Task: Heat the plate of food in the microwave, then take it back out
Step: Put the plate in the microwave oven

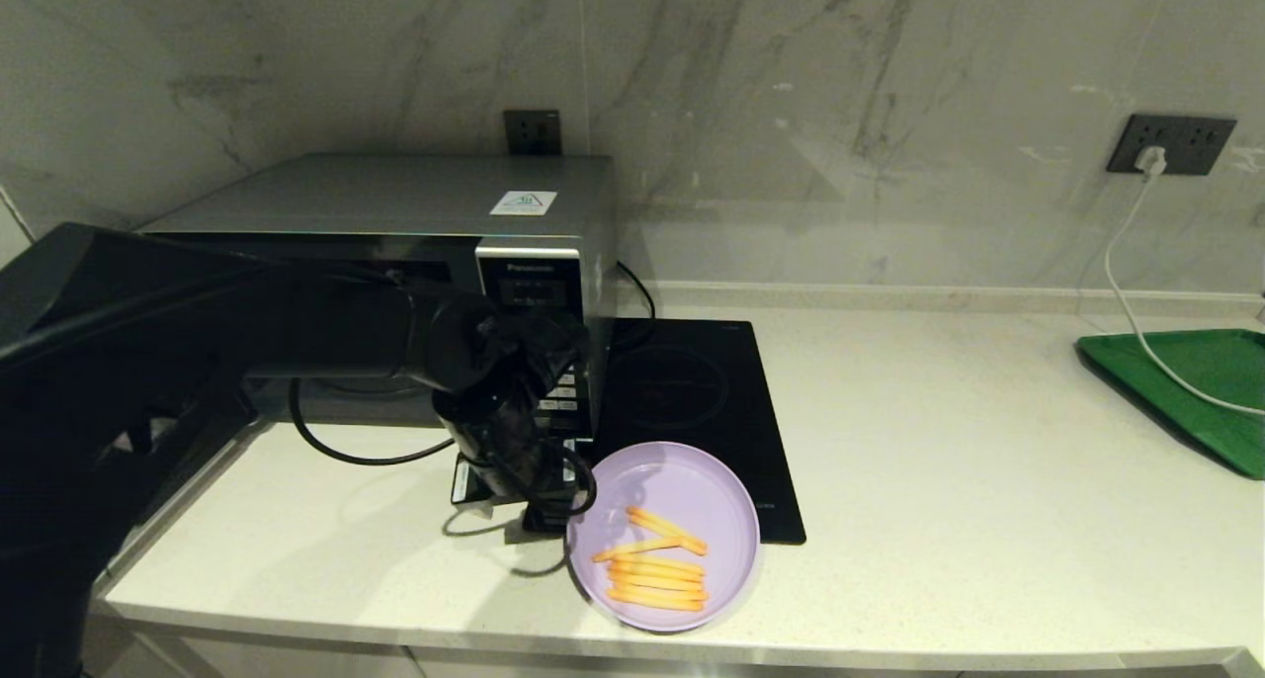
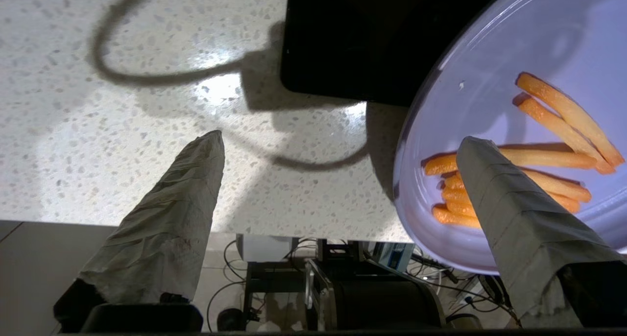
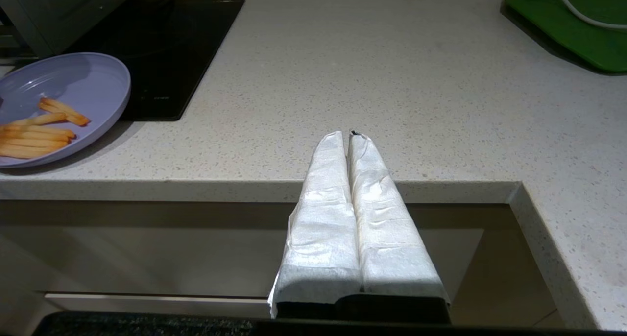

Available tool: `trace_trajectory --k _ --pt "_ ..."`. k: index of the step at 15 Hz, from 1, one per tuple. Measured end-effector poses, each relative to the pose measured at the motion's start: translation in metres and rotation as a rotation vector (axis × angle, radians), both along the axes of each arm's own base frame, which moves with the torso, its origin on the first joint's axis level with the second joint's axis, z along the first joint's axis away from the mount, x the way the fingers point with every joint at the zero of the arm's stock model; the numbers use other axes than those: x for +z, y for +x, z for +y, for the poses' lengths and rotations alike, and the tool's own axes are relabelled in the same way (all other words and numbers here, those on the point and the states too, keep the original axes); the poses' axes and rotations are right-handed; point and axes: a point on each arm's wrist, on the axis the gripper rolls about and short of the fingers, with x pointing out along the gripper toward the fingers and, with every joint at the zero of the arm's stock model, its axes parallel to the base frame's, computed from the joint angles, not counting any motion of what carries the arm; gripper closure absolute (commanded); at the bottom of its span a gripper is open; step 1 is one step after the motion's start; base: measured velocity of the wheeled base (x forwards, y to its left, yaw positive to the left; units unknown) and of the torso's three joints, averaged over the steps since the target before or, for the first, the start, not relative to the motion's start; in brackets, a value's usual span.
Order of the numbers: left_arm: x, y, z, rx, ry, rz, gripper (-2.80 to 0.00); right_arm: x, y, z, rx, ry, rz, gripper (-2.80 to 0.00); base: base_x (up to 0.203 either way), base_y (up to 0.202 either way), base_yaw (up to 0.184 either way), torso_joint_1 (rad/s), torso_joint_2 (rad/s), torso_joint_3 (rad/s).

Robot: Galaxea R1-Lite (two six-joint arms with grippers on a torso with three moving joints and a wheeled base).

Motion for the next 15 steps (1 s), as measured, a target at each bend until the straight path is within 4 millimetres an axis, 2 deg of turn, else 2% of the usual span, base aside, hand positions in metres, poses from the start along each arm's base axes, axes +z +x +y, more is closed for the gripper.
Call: trace_trajectory --k 8,15 --pt "-0.025 0.010 -0.007 0.004 0.039 0.039 -2.80 0.000 0.000 0.000 0.000 0.000 0.000 0.00 0.000 0.000 0.000 0.000 0.00 0.000" --pt "-0.037 0.014 -0.009 0.011 0.087 0.040 -2.80 0.000 0.000 0.000 0.000 0.000 0.000 0.00 0.000 0.000 0.000 0.000 0.00 0.000"
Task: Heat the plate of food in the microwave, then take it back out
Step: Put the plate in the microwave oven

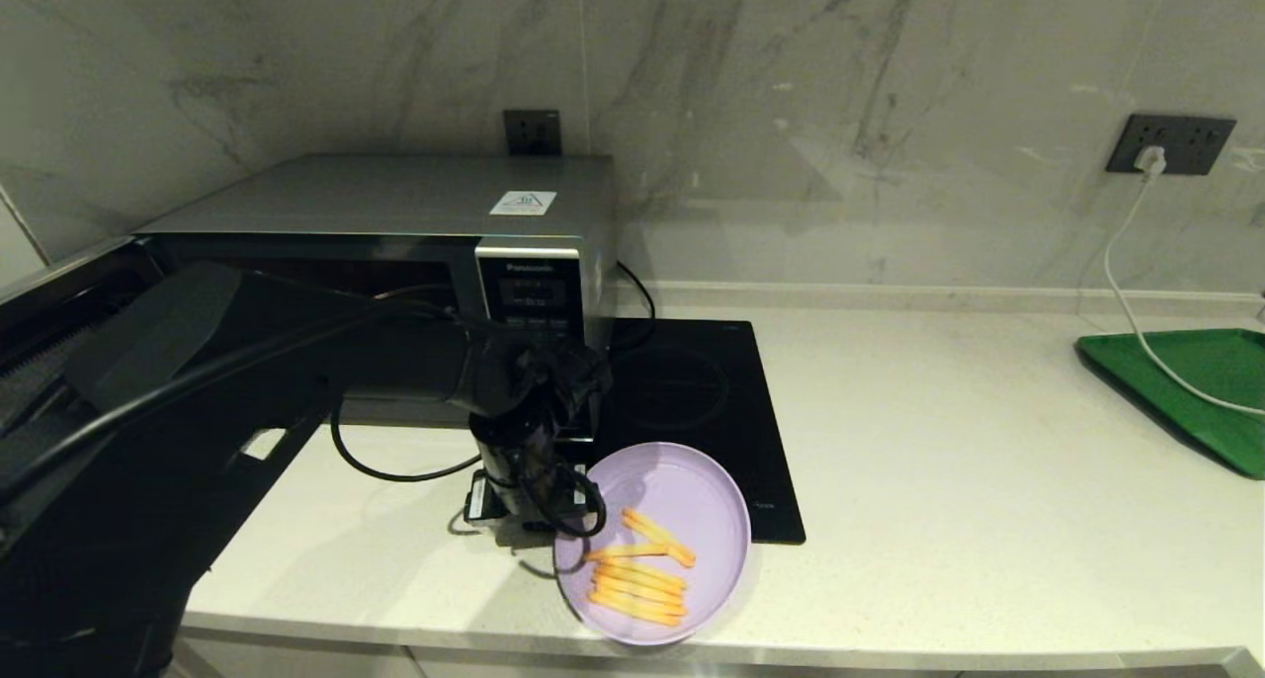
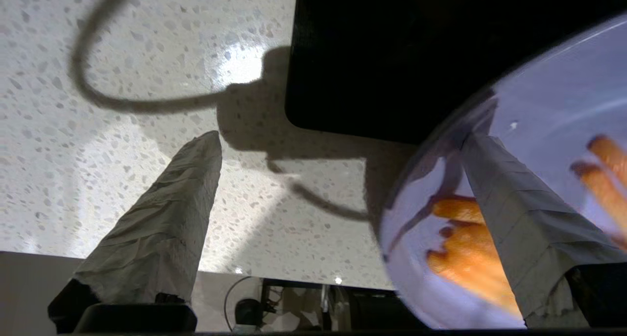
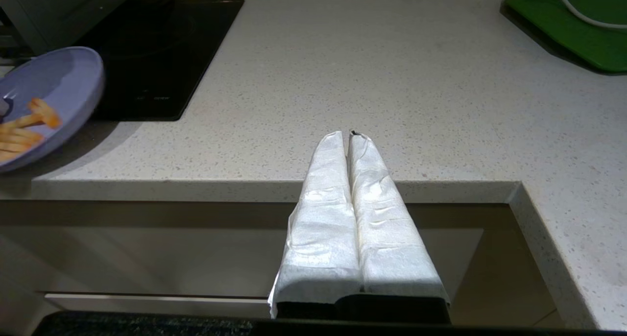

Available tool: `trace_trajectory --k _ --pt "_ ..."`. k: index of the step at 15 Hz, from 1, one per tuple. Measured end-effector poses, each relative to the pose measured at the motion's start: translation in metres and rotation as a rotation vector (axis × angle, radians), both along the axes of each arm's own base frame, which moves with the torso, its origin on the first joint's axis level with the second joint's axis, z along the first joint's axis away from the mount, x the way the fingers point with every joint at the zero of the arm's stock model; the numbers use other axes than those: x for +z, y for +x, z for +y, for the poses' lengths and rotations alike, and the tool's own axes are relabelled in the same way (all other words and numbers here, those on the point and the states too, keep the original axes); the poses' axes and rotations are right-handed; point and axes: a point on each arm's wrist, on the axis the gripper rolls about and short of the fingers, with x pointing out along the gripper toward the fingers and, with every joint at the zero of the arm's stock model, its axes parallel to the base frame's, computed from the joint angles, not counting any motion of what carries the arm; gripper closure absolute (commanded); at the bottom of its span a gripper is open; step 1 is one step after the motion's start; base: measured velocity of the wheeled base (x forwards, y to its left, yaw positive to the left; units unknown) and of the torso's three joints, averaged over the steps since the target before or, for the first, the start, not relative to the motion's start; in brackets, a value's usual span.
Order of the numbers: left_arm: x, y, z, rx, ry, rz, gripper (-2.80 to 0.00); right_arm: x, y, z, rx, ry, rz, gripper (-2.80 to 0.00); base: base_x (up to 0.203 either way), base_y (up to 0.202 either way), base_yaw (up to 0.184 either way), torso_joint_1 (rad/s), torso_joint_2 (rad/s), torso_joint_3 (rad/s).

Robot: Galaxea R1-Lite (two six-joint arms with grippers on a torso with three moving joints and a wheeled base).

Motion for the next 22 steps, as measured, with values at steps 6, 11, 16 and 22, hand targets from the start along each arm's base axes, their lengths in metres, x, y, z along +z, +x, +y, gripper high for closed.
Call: trace_trajectory --k 6,11,16,22 --pt "-0.0013 -0.0003 -0.0025 -0.009 0.004 0.001 -2.80 0.0000 0.0000 0.0000 0.000 0.000 0.000 0.00 0.000 0.000 0.000 0.000 0.00 0.000" --pt "-0.0002 -0.0023 -0.0076 -0.025 0.004 -0.004 -2.80 0.0000 0.0000 0.0000 0.001 0.000 0.000 0.00 0.000 0.000 0.000 0.000 0.00 0.000" --pt "-0.0028 -0.0011 -0.0091 -0.028 0.004 0.000 -2.80 0.0000 0.0000 0.0000 0.000 0.000 0.000 0.00 0.000 0.000 0.000 0.000 0.00 0.000" --pt "-0.0060 -0.0004 -0.0098 -0.026 0.006 0.006 0.00 0.0000 0.0000 0.0000 0.000 0.000 0.000 0.00 0.000 0.000 0.000 0.000 0.00 0.000"
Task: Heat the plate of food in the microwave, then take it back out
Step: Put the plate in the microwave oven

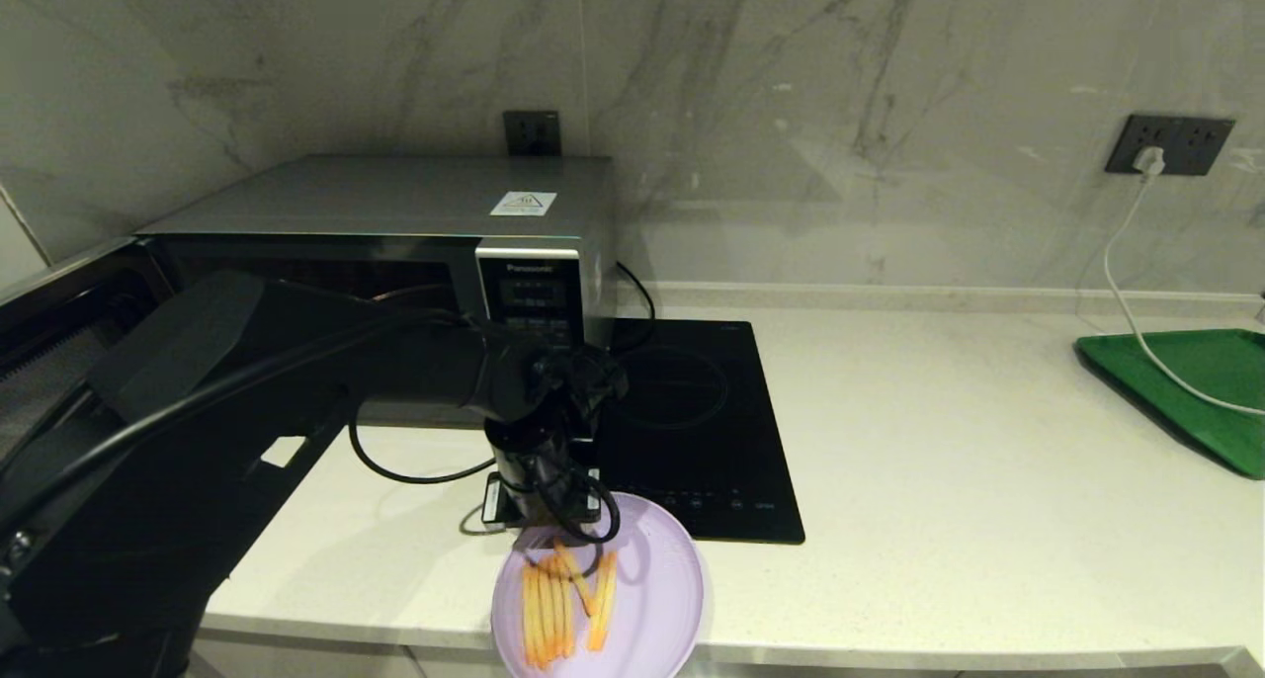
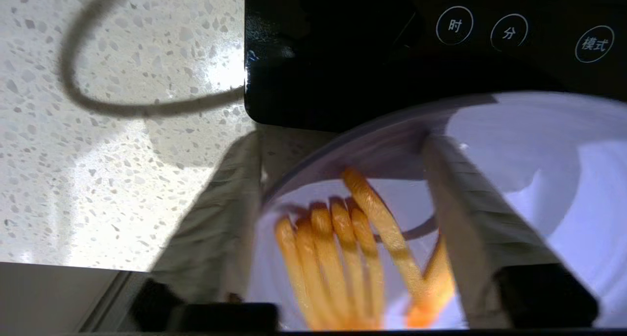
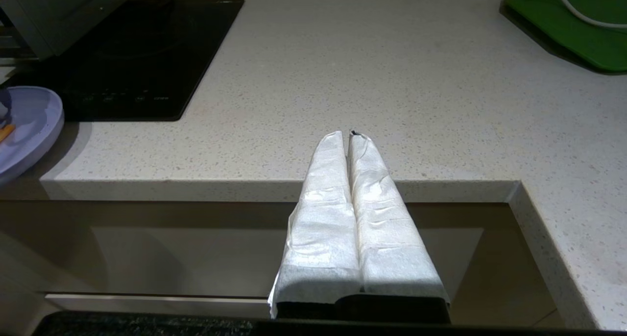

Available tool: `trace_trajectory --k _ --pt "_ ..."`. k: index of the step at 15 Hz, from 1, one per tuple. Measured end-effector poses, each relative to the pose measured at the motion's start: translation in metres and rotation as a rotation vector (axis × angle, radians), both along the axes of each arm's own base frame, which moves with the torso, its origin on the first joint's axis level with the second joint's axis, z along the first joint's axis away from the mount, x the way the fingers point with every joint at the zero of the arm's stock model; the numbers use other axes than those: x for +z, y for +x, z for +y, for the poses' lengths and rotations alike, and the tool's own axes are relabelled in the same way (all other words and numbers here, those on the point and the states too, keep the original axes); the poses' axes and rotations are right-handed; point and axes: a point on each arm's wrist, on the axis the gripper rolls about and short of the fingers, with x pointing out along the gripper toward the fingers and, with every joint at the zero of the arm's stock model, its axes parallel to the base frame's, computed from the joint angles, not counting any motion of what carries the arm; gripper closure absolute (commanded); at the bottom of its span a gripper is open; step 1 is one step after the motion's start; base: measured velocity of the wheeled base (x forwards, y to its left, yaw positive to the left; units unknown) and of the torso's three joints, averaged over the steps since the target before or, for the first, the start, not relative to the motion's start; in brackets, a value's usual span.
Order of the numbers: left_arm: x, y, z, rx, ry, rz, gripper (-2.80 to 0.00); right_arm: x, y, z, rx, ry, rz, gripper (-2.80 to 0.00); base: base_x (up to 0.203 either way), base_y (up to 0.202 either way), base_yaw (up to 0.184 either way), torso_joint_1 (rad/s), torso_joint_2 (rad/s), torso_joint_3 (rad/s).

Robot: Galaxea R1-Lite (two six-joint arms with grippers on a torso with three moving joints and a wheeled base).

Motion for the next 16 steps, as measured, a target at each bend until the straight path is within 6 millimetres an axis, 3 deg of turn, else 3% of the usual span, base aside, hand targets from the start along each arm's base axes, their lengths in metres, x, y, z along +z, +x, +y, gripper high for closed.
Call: trace_trajectory --k 16 --pt "0.0005 0.0030 0.0053 0.021 0.000 -0.001 0.00 0.0000 0.0000 0.0000 0.000 0.000 0.000 0.00 0.000 0.000 0.000 0.000 0.00 0.000"
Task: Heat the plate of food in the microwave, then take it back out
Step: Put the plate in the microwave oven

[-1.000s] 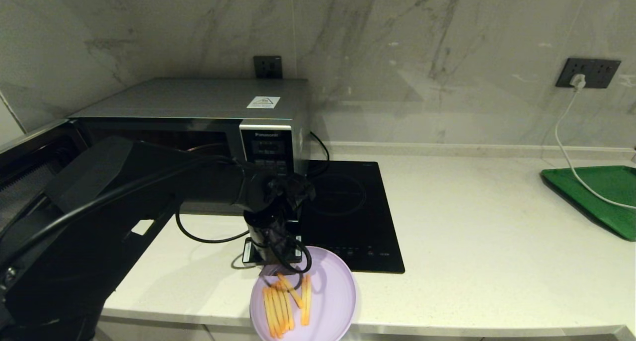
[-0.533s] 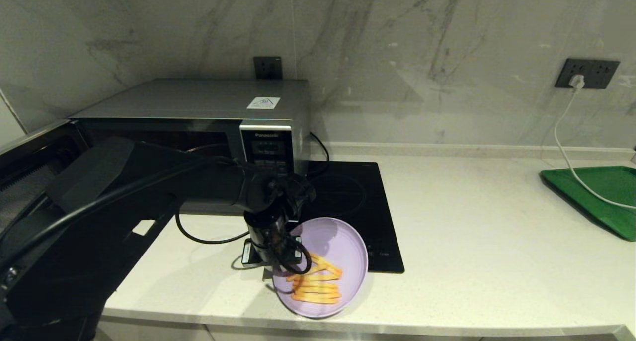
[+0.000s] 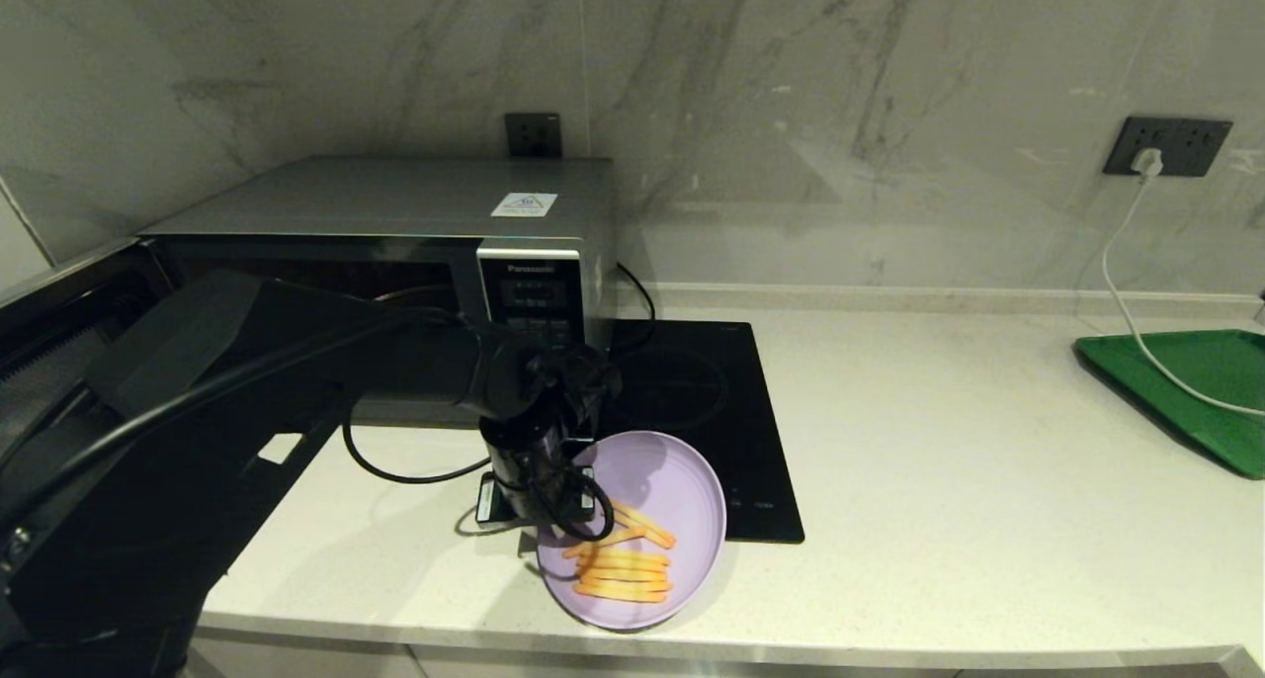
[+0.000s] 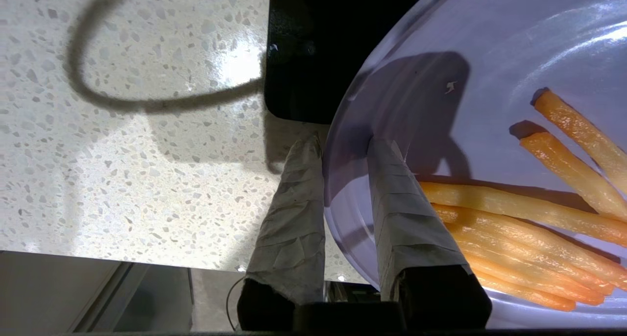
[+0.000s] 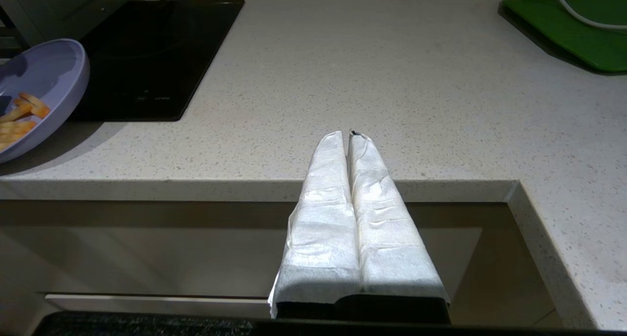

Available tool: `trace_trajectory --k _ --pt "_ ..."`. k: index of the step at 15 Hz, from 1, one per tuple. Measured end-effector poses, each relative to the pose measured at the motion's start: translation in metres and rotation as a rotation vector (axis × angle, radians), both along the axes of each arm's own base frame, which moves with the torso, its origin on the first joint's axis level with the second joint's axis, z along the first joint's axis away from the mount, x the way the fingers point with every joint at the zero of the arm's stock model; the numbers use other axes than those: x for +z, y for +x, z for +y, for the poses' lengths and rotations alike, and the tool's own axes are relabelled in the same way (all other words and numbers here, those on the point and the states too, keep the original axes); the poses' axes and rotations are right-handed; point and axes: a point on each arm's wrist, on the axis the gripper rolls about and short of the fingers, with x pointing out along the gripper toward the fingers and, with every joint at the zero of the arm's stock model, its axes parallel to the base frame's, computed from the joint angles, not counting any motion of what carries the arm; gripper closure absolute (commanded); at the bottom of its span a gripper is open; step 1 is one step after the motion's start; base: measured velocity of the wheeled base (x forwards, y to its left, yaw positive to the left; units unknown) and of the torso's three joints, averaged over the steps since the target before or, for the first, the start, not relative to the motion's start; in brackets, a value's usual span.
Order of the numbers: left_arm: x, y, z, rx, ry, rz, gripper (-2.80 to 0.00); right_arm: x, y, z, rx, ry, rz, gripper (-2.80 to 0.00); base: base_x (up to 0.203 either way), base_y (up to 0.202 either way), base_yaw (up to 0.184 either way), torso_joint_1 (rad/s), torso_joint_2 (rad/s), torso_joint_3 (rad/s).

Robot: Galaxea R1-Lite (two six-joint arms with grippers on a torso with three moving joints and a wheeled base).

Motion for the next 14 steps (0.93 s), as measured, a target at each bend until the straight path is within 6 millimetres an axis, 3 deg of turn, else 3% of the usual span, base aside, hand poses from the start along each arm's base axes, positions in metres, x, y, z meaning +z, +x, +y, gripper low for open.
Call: trace_trajectory --k 11,14 --pt "0.016 -0.003 0.000 -0.006 -0.084 0.002 0.00 0.000 0.000 0.000 0.000 0.000 0.000 0.00 0.000 0.000 0.000 0.000 0.00 0.000" --pt "0.021 -0.005 0.001 -0.003 -0.176 0.046 0.00 0.000 0.000 0.000 0.000 0.000 0.000 0.00 0.000 0.000 0.000 0.000 0.00 0.000"
